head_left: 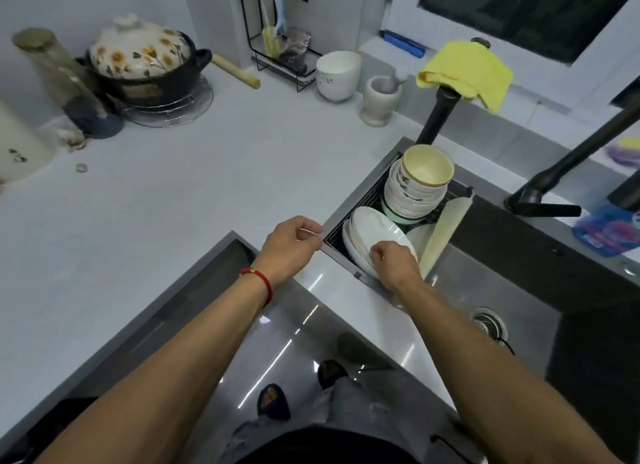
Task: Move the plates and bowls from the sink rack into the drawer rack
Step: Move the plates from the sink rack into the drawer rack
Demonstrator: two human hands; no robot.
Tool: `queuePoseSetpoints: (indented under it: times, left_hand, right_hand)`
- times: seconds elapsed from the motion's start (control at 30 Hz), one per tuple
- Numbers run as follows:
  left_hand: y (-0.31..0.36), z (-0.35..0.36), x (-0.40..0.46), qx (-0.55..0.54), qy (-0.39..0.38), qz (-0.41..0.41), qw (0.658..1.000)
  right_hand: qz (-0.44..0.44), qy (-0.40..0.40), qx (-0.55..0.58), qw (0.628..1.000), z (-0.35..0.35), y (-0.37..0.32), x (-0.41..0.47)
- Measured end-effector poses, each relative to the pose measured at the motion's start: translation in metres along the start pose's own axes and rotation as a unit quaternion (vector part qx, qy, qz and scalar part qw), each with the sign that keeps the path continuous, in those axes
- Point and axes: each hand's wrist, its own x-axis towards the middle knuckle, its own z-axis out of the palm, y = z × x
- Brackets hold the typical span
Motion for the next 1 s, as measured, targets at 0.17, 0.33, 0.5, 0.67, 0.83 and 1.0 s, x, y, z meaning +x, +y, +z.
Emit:
queuePoseSetpoints:
  times: [0.17,0.33,0.5,0.67,0.83,1.0]
  left_hand:
    - [0.008,0.026,0.016,0.004,0.008,-0.036,0.999]
    - [0.026,0.065,0.032,-0.01,-0.014,-0.06,0.998]
    - [0.048,0.102,0.047,-0.084,-0.02,-0.097,0.992]
    - [0.056,0.097,0.037,-0.231,0.005,-0.161,0.959]
    - [0.017,0.058,-0.013,-0.332,0.071,-0.146,0.929]
    - [-0.045,0.012,-0.084,-0.385,0.184,-0.124,0.896]
  right_hand:
    - [-0.051,0.009,-0.044,0.998,0.008,0.017,0.014]
    - [-0.116,0.087,-0.061,0.988,0.006,0.029,0.01]
    - [-0.186,0.228,-0.013,0.956,-0.017,0.041,-0.001]
    - [-0.378,0.239,0.02,0.894,-0.037,0.043,-0.021]
    - [-0.513,0.118,0.071,0.847,-0.048,0.011,-0.036]
    - [-0.317,-0.005,0.223,0.922,-0.04,-0.042,-0.049]
